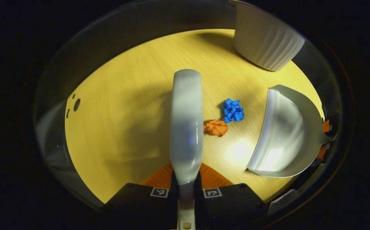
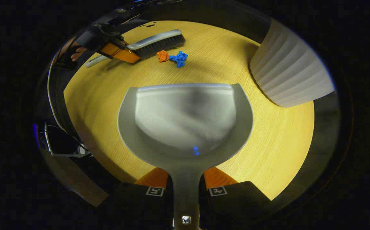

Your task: Pick up the small broom and dustpan from the desktop, sweep the trash into the dustpan with the broom, and then empty the trash into the garbage bin.

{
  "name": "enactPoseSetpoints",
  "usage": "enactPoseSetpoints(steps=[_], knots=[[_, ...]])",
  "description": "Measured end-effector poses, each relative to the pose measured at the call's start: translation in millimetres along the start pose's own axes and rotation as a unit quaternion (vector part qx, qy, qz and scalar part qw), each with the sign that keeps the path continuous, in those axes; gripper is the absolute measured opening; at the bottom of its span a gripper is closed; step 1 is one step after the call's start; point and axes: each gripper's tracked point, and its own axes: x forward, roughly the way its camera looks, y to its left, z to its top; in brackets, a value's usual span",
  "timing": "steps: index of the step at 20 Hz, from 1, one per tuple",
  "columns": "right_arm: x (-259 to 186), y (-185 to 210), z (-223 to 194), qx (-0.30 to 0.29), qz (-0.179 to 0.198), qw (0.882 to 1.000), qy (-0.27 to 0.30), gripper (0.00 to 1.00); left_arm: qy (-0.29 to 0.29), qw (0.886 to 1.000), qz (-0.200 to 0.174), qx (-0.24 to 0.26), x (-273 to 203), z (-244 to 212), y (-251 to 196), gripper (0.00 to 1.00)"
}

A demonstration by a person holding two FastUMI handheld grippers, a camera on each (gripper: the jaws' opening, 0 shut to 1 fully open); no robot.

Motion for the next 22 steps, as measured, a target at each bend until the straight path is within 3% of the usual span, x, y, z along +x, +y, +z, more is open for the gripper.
enactPoseSetpoints(steps=[5,8,12,13,16,22], knots=[[2,-3,0,-0.010,-0.001,1.000,-0.004,0.36,0.008,0.998,-0.059,0.024,4,-8,-43,0.25],[3,-5,-2,-0.015,-0.001,1.000,-0.009,0.36,0.018,0.990,-0.125,0.055,-5,-17,-85,0.23],[9,-8,-6,-0.025,-0.001,1.000,-0.017,0.39,0.034,0.982,-0.157,0.096,-18,-29,-104,0.25],[9,-8,-8,-0.026,-0.002,1.000,-0.016,0.36,0.038,0.980,-0.165,0.103,-22,-29,-106,0.25],[12,-8,-9,-0.020,-0.004,0.999,-0.028,0.39,0.034,0.982,-0.142,0.115,-22,-28,-94,0.25],[16,-4,4,0.007,-0.012,0.996,-0.093,0.36,-0.004,0.995,-0.091,0.052,-25,-25,-69,0.24]])
